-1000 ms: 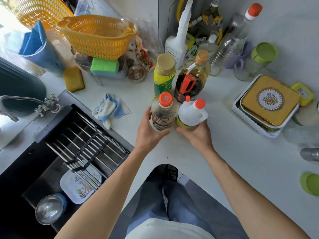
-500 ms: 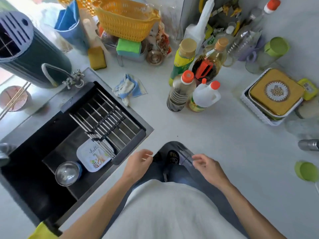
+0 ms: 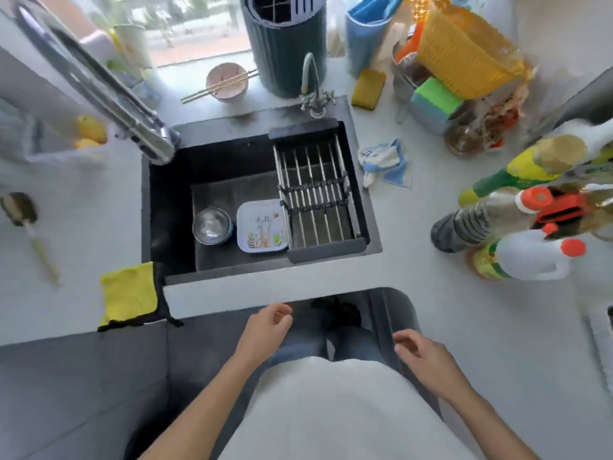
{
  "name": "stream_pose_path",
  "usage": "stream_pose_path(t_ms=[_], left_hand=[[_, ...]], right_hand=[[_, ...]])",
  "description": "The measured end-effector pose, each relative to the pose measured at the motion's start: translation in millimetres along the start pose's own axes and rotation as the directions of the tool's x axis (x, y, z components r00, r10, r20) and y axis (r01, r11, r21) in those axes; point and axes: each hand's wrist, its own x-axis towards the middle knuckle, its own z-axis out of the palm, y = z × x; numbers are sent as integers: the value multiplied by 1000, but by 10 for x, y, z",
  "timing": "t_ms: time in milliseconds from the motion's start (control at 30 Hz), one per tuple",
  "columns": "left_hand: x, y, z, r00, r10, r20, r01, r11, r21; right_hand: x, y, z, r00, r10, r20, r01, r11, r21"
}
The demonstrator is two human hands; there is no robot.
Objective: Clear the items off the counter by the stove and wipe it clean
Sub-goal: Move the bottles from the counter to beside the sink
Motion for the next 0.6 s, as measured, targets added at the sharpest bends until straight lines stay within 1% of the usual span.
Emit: stream_pose_path(t_ms=[133, 233, 300, 433, 600], left_hand=[[-489, -635, 160, 980, -183, -78, 172, 977, -123], [-851, -1123, 334, 943, -304, -134, 268, 935, -232], [-1072, -1438, 468, 912, -382, -148, 330, 899, -287], [-1464, -2005, 708, 851, -509, -130, 429, 817, -385], [-1736, -2563, 806, 816, -575, -56, 498, 749, -437]], right_hand=[[205, -248, -30, 991, -108, 81, 118, 983, -139], [288, -549, 41, 975, -181, 129, 202, 963, -176], [314, -797, 136, 957, -240, 166, 272, 938, -213], [317, -1328, 445, 911, -339, 237, 392, 890, -233], [254, -1892, 1004, 872, -383, 304, 459, 857, -236]])
